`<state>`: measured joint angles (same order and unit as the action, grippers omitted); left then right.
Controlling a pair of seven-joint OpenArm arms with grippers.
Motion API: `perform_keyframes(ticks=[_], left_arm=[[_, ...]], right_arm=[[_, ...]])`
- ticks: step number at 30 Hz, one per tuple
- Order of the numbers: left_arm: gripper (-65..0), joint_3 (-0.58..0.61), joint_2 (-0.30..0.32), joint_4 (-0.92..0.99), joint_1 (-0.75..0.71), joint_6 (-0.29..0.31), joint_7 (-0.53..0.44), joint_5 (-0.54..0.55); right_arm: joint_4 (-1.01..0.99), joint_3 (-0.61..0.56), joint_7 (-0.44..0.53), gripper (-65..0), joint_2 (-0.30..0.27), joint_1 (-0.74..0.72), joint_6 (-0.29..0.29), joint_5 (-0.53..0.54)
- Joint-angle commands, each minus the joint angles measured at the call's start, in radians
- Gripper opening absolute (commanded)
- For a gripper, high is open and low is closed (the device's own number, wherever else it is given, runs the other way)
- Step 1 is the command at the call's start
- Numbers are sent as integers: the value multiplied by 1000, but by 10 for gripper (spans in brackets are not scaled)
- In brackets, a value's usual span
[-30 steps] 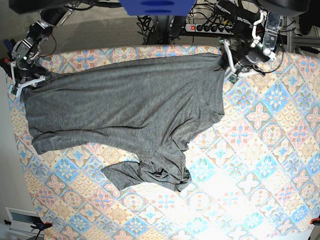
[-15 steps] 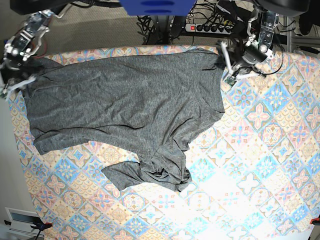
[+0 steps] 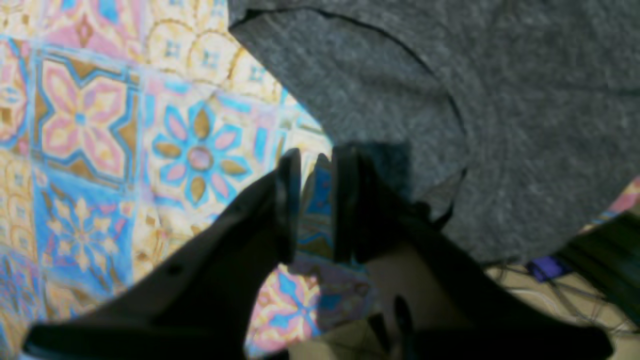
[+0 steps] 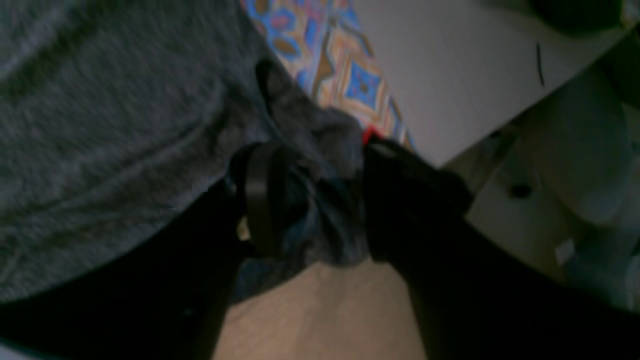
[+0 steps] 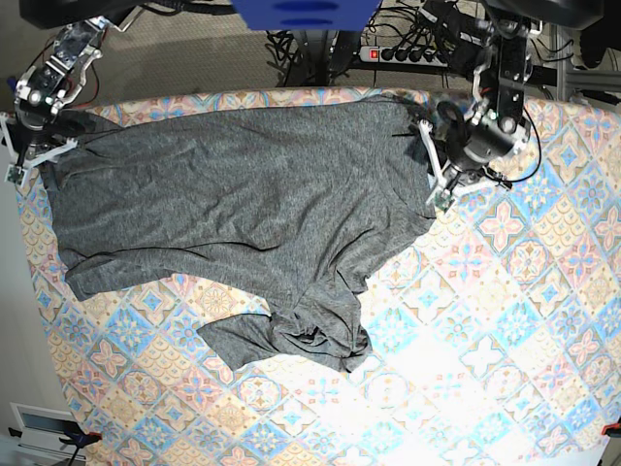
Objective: Layout the t-shirt on the table in an organized manner, then fold the t-shirt properly
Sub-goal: 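Move both grippers down onto the shirt body and grasp fabric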
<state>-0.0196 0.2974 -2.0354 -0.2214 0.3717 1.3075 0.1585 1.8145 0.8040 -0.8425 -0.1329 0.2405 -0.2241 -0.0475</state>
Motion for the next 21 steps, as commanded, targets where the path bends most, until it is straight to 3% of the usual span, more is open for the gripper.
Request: perform_keyframes(ticks=[1, 8, 12, 17, 21], left_arm=[[-553, -3, -20, -18, 57, 0, -19, 10], [-553, -3, -160, 84, 334, -1, 10, -4], [-553, -3, -220, 390, 524, -7, -3, -3], [-553, -1, -228, 631, 595, -7, -188, -3], [-553, 48, -226, 701, 601, -7, -291, -3]], right_arm=[[18, -11, 22, -413, -14, -2, 7, -1], [11, -202, 25, -413, -21, -2, 5, -1], [6, -263, 24, -413, -21, -2, 5, -1], [-72, -269, 25, -413, -35, -20, 5, -1], [-109, -271, 25, -413, -41, -89, 5, -1]])
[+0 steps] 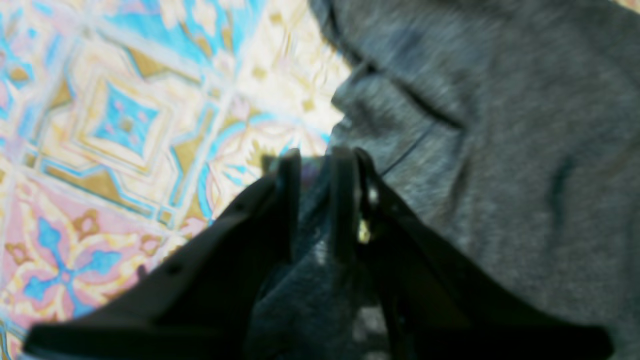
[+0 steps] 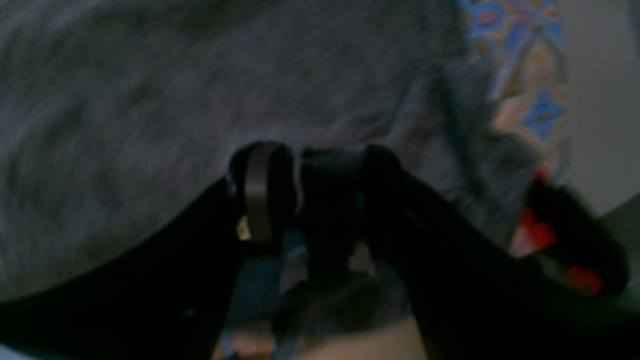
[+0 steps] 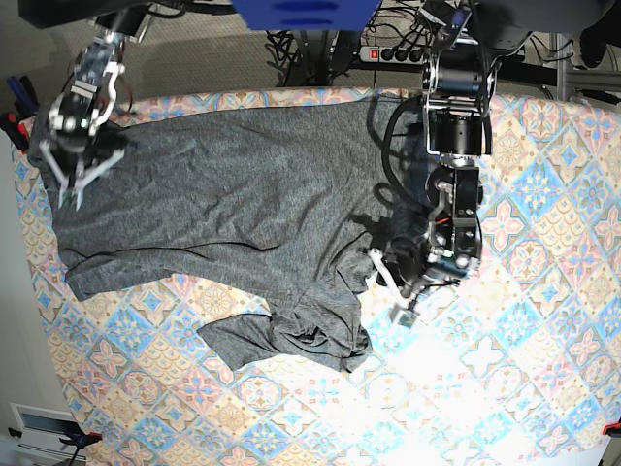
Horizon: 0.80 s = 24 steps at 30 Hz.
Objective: Layout the t-shirt on the table in an organized manner, then fold the t-shirt properly
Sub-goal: 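Move both grippers down onto the shirt body and grasp fabric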
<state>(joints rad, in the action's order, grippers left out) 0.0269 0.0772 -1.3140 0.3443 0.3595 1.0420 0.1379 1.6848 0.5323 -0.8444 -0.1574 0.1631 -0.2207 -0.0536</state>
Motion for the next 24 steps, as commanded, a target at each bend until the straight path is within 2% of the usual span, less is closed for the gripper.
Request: perform_keyframes(ticks=[1, 5, 9, 13, 18, 24], left_arm=[[-553, 29, -6, -12, 46, 5, -27, 18], [-553, 109, -9, 40, 74, 5, -35, 26], [-553, 138, -30, 193, 115, 5, -119, 18], [-553, 143, -35, 483, 197, 5, -266, 18], [-553, 143, -35, 831, 347, 5, -490, 18], [-553, 143, -49, 1108, 499, 2, -713, 18]], right_arm=[[13, 1, 27, -413, -17, -17, 2, 5], [-2, 1, 29, -413, -20, -21, 2, 4], [-16, -41, 29, -413, -60, -24, 2, 4], [-71, -128, 30, -413, -98, -38, 2, 4], [-85, -131, 30, -413, -98, -119, 2, 4], [-85, -131, 30, -413, -98, -116, 2, 4]])
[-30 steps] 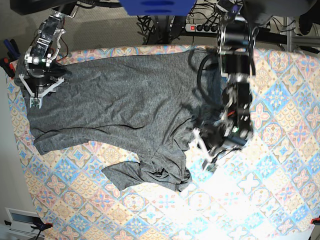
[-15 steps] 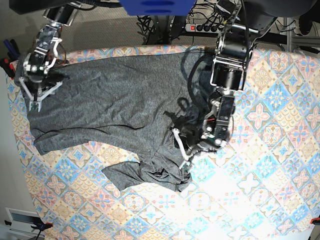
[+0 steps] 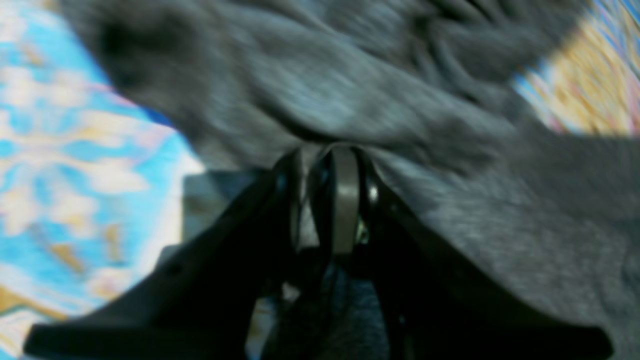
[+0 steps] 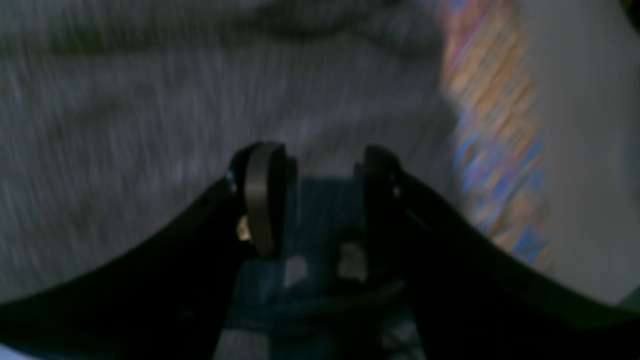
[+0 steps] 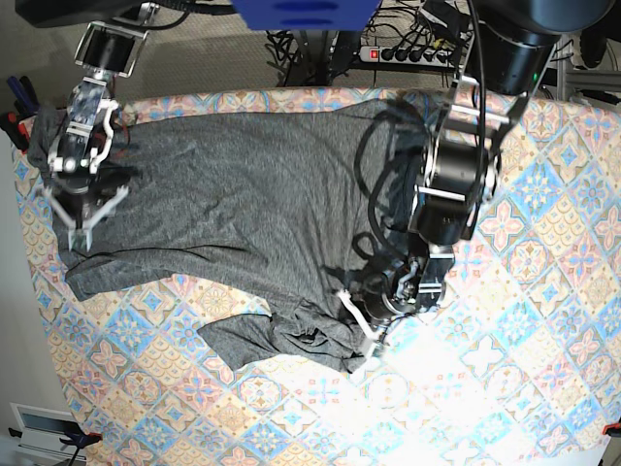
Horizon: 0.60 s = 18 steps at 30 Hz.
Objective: Layout the t-shirt on the table in an organized manner, then fold the t-shirt properly
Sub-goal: 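Move both grippers down onto the shirt body and grasp fabric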
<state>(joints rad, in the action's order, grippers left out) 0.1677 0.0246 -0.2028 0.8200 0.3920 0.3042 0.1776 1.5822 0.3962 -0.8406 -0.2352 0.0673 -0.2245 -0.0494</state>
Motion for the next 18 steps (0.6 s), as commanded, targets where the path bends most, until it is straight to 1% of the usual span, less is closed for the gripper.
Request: perform_keyframes(ticks=[1, 5, 9, 11, 14, 18], left_arm=[[-553, 2, 4, 18, 38, -31, 8, -22], [-550, 2, 4, 33, 57, -35, -21, -20], [-550, 2, 30, 33, 71, -106, -26, -19], [-550, 0, 39, 33, 71, -126, -26, -19], [-550, 0, 59, 33, 71, -141, -26, -19], [-549, -3, 94, 33, 74, -141, -20, -13]], right_arm=[[17, 5, 27, -413, -20, -21, 6, 0], [17, 5, 27, -413, -20, -19, 6, 0], [17, 11, 27, -413, -20, -17, 6, 0], [17, 7, 27, -412, -20, -21, 6, 0], [17, 4, 27, -410, -20, -24, 6, 0], [17, 2, 27, -411, -22, -25, 6, 0]])
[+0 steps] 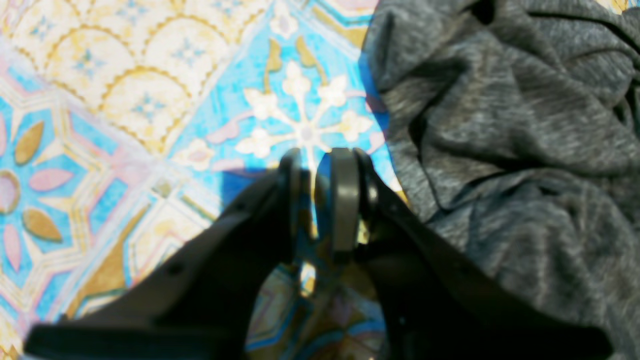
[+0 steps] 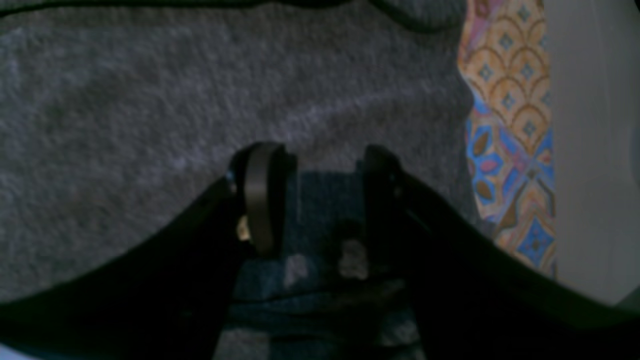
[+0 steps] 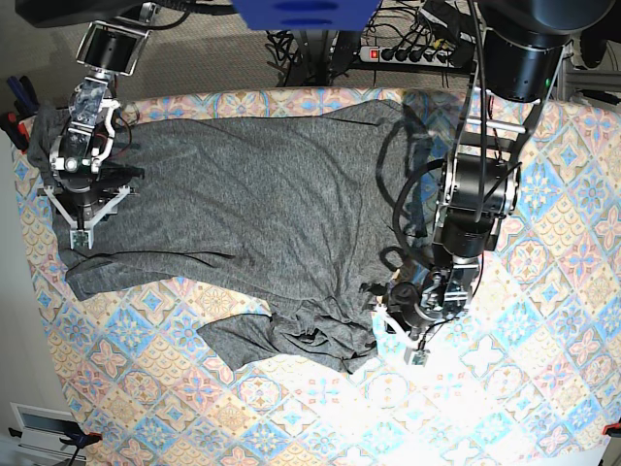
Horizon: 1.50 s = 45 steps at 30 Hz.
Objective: Layout the t-shirt on the table in an organized manner, then fold the t-shirt properly
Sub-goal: 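Move both grippers down onto the shirt body and grasp fabric, then drag the grasped fabric with both grippers to spread the shirt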
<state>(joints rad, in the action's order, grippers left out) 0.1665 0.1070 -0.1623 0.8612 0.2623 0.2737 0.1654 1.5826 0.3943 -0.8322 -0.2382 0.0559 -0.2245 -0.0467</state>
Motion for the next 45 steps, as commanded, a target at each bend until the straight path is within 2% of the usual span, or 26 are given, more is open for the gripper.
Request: perform_keyframes(ticks=[1, 3, 6, 9, 14, 17, 20, 24, 29, 32, 38, 42, 45], left_arm=[[-549, -2, 15, -7, 33, -11, 14, 0], [-550, -2, 17, -7, 30, -10, 42, 0], [-552, -3, 12, -9, 40, -4, 135, 3], [-553, 1, -33, -90, 51, 1, 233, 16], [-553, -2, -74, -446, -21, 84, 451, 23], [-553, 3, -103, -725, -106, 88, 572, 10], [-553, 3, -108, -888, -165, 88, 637, 10], [-553, 5, -109, -931, -195, 88, 668, 10], [-553, 6, -108, -931, -259, 88, 669, 7], [-553, 17, -108, -929, -308, 88, 669, 7], [-553, 155, -106, -816, -340, 87, 661, 10], [-553, 163, -102, -779, -351, 87, 660, 10], [-553, 163, -99, -779, -362, 87, 660, 12]], right_arm=[[17, -5, 18, -412, -19, -17, 6, -3], [17, -56, 18, -412, -19, -43, 6, -3], [15, -136, 35, -412, -33, -67, 6, -3], [6, -188, 107, -412, -48, -70, 7, -3], [-72, -203, 133, -412, -49, -72, 7, -3], [-132, -203, 144, -412, -49, -83, 7, -5], [-178, -205, 146, -412, -49, -126, 7, -6], [-213, -205, 201, -412, -49, -153, 7, -45], [-319, -205, 256, -412, -46, -158, 7, -203], [-405, -203, 331, -412, -45, -230, 6, -258], [-574, -203, 442, -412, -45, -321, 6, -278], [-703, -211, 508, -412, -45, -379, 6, -279], [-796, -277, 554, -412, -45, -440, 6, -279]])
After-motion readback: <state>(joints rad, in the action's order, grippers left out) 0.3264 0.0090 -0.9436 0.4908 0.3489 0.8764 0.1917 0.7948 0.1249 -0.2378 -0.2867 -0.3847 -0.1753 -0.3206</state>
